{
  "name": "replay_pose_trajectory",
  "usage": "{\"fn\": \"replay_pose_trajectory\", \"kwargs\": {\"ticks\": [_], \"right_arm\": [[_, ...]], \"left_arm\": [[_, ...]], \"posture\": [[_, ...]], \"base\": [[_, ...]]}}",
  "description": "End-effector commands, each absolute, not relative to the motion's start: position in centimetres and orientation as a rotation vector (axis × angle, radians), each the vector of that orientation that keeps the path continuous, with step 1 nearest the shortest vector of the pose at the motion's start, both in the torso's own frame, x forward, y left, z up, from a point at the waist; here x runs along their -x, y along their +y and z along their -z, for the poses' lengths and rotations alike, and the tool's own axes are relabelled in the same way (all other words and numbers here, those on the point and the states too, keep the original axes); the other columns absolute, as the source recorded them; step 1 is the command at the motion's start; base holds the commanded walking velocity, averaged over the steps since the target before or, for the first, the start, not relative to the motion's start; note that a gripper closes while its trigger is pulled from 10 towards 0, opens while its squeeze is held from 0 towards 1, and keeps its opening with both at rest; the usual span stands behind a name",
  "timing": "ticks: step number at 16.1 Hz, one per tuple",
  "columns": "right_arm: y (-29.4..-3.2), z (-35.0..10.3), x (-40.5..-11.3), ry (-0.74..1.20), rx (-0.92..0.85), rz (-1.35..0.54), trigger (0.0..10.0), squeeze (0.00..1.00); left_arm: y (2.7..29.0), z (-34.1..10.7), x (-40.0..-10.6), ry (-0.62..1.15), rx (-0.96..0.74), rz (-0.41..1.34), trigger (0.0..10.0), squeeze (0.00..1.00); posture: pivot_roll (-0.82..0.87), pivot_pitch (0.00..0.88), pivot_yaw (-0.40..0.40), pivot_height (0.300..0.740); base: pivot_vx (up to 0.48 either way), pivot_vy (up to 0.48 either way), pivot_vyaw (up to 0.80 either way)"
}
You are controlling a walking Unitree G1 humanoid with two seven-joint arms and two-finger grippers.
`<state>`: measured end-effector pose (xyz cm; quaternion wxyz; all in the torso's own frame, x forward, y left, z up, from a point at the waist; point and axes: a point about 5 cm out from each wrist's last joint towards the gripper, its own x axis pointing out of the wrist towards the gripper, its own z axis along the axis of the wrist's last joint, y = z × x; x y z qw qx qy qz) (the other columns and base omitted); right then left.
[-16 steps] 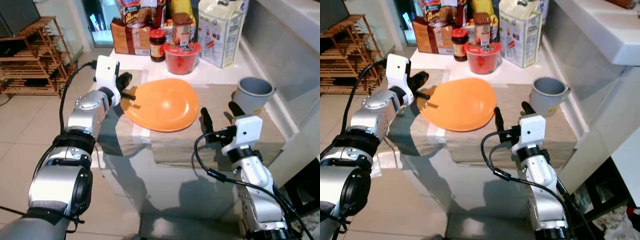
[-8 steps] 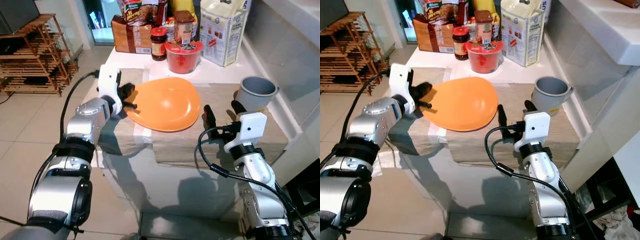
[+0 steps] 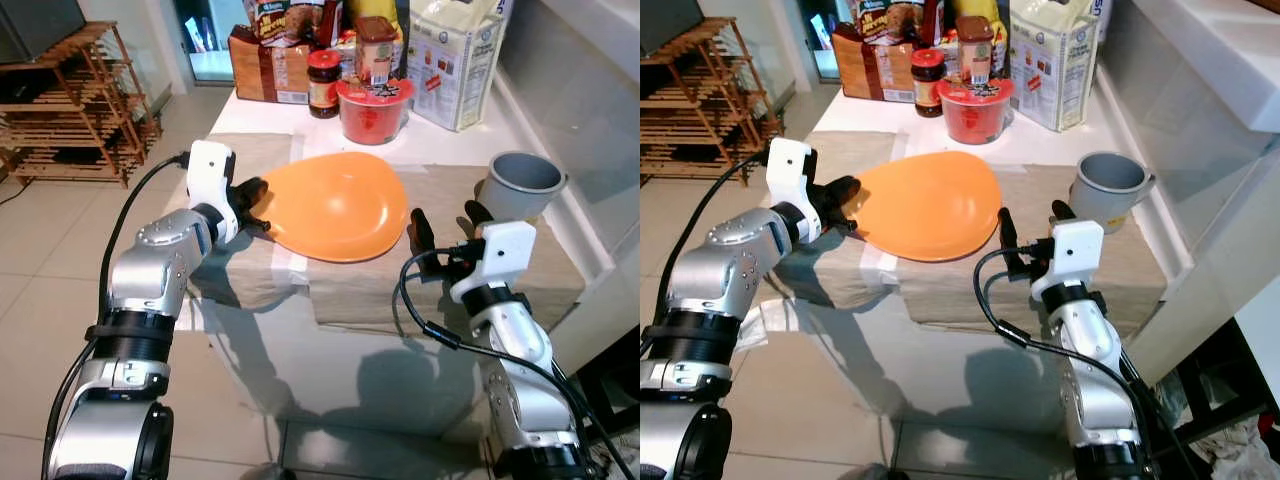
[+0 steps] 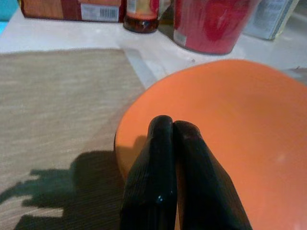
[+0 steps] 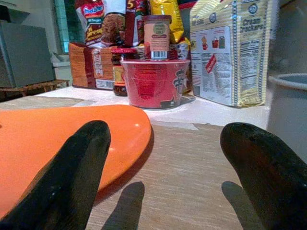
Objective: Setting the table
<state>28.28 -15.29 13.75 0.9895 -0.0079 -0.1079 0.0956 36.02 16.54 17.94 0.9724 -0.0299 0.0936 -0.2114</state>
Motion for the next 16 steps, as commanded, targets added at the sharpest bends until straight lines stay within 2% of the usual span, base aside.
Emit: {"fn": "replay_pose_trajectory", "kwargs": {"ticks": [1,9,13,16], "right_arm": [[-15.2,-13.7,-28.4,-0.206,0.000,-0.195,10.0,0.00],[-15.1,-14.4,-29.1,-0.223,-0.003,-0.207,10.0,0.00],[-15.2,-15.5,-30.2,-0.219,-0.103,-0.208,10.0,0.00],[-15.4,-16.4,-31.0,-0.199,-0.219,-0.220,10.0,0.00]], "left_arm": [[16.4,-18.3,-35.8,0.185,0.061,0.429,10.0,0.00],[15.9,-16.4,-34.7,0.291,0.021,0.465,10.0,0.00],[15.8,-13.6,-33.9,0.428,0.027,0.501,10.0,0.00],[15.7,-12.8,-33.6,0.463,0.028,0.547,10.0,0.00]], "posture": [[-0.07,0.000,0.062,0.736],[-0.07,0.000,0.055,0.736],[-0.07,0.000,0.054,0.736],[-0.07,0.000,0.053,0.736]], "base": [[0.000,0.000,0.00],[0.000,0.000,0.00],[0.000,0.000,0.00],[0.000,0.000,0.00]]}}
